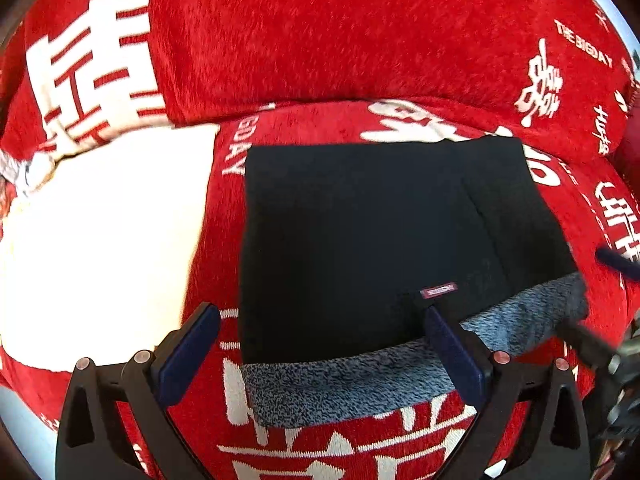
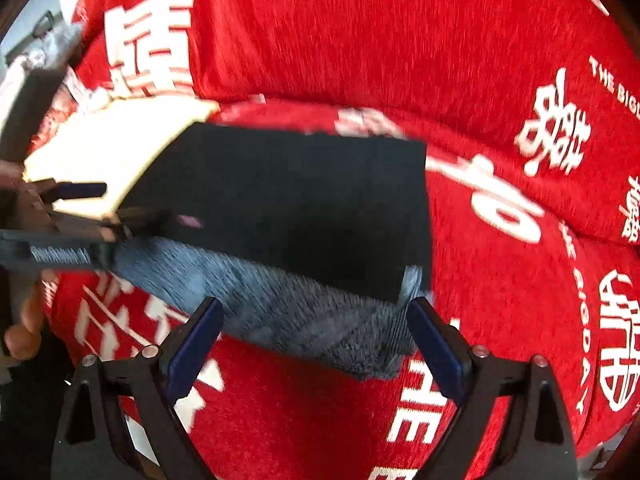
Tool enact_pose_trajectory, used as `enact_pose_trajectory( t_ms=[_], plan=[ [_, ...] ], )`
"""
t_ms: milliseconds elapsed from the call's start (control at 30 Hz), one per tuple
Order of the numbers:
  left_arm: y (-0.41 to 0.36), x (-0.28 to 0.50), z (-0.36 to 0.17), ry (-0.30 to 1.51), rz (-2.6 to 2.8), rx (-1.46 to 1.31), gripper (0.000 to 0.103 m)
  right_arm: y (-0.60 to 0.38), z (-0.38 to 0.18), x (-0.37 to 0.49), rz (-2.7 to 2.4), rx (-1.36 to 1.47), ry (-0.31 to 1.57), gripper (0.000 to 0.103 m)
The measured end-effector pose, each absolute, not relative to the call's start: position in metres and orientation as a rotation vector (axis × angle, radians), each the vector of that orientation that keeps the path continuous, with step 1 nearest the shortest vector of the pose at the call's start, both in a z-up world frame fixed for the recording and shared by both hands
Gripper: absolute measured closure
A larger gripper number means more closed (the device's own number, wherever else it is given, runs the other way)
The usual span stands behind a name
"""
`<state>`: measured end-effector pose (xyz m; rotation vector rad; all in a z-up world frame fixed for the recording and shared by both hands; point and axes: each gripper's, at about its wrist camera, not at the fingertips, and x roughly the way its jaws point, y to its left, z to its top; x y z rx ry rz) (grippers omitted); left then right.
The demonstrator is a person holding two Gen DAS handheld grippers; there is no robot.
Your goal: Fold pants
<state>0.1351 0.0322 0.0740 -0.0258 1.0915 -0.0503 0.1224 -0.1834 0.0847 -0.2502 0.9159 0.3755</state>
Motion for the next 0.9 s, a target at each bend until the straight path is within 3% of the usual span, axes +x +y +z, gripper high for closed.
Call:
enact_pose_trajectory(
  t_ms=[133, 433, 900],
  plan=[
    [0.029, 0.138, 0.070, 1.114, -0.038, -0.016, 0.001, -0.172, 0.101, 0.147, 0.283, -0.294, 0.860, 0.008],
    [0.036, 0.140, 0.054, 1.167, -0.047, -0.100, 0.001, -0.161, 0.045, 0.218, 0.160, -0.184, 1.101, 0.008],
    [0.024, 0.092, 0.073, 1.131, -0.022, -0.018, 0.001, -0.196, 0.065, 0.118, 0.160, -0.225, 1.042, 0.004]
  ],
)
